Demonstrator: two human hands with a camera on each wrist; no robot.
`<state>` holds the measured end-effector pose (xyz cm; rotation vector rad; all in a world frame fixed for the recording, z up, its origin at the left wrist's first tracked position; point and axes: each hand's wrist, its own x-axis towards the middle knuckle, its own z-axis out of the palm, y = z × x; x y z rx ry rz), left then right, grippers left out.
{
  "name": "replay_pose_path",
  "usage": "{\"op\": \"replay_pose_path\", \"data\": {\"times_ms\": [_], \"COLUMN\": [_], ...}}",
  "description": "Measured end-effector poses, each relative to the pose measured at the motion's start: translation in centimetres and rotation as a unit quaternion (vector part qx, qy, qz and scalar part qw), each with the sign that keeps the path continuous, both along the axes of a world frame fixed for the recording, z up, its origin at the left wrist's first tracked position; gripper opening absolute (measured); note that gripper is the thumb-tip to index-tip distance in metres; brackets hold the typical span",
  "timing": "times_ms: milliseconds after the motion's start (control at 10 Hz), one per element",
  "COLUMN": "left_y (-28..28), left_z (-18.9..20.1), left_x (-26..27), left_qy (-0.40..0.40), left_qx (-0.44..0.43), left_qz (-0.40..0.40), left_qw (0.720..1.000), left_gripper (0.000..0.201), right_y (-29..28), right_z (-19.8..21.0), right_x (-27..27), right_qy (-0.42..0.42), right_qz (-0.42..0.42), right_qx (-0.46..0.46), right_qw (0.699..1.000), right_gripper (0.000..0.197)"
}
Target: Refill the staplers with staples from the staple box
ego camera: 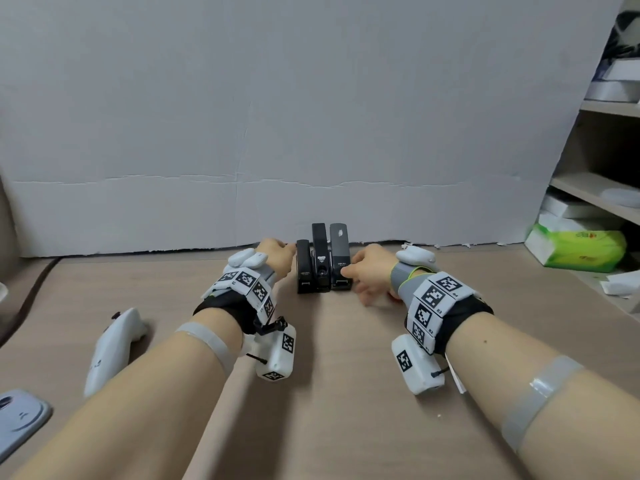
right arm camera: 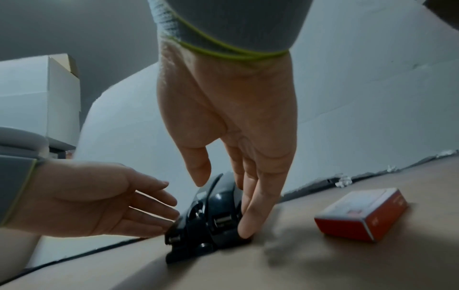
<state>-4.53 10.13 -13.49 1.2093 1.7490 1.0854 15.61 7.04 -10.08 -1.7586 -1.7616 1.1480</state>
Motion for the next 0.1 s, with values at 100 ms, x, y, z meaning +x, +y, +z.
{"op": "replay_pose_path", "data": {"times_ms": [100], "left_y": [-2.82], "left_z": [3.77], "left_x": [0.65], "left_qy": [-0.031], "left_qx": [0.055], "left_qz": [0.002], "left_qw": [0.998], "left_gripper": [0.025], "right_y": [-1.87], "right_z": [2.59], "right_x": [0.47], "right_qy": [0.028], "right_qz": [-0.004], "right_qx": [0.036], "right_qw": [0.999], "right_gripper": [0.014]}}
